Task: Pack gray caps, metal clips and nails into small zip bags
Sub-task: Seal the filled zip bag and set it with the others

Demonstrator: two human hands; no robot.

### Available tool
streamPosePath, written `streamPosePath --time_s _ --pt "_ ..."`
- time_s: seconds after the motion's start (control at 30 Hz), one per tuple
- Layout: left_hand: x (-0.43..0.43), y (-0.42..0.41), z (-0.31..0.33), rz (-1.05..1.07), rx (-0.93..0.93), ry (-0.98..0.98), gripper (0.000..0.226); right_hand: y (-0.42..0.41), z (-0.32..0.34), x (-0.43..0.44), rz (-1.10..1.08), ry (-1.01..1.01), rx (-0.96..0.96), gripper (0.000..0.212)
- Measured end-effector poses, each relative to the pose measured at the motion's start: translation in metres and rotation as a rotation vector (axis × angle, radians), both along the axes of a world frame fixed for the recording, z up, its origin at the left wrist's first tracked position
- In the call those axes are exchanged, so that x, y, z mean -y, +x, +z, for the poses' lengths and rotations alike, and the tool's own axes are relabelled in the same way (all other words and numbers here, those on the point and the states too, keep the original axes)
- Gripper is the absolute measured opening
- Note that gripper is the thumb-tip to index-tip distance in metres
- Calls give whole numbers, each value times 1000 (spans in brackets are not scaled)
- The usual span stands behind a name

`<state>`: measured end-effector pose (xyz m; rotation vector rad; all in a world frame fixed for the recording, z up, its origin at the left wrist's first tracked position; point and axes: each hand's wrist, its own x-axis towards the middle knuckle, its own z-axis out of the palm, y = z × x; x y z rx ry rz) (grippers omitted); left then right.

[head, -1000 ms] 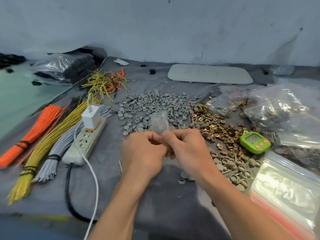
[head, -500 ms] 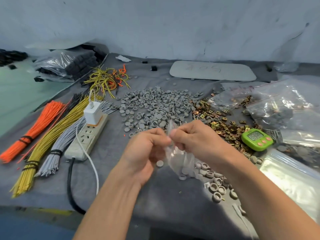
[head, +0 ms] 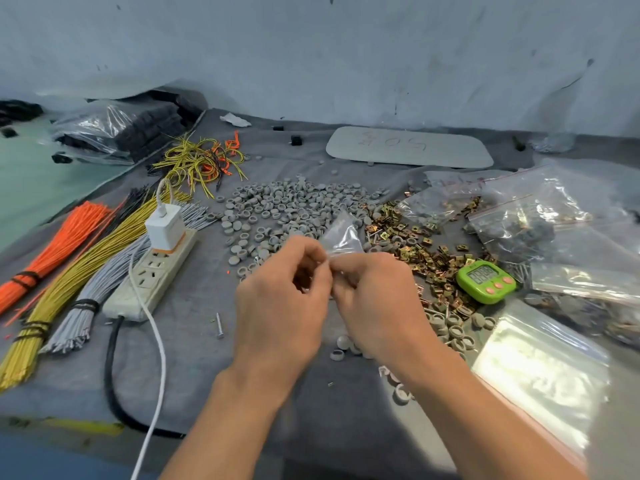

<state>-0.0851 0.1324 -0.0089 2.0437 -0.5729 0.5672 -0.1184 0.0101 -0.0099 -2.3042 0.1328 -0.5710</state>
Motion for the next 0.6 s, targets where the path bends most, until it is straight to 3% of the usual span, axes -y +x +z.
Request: streamPosePath --time_s 0.07,0.13,0.2,0.27,0.43,0.57,0.6 --pt "3 -2 -3 -78 94 50 22 2 2 11 5 291 -113 35" --pt "7 -5 -6 -135 129 80 25 1 3 18 2 737 -198 42" --pt "11 -6 -7 -175 106 91 25 -1 3 20 36 1153 -218 36" --pt "13 -8 -8 -193 88 102 26 -3 6 21 71 1398 -192 26" --pt "17 -13 -11 -184 96 128 34 -6 15 14 173 1718 -81 46" --pt "20 -17 -11 -165 148 74 24 -9 10 -3 26 1695 -59 26" --pt "21 -19 -13 -161 149 70 23 -10 7 -6 -30 1652 -84 29"
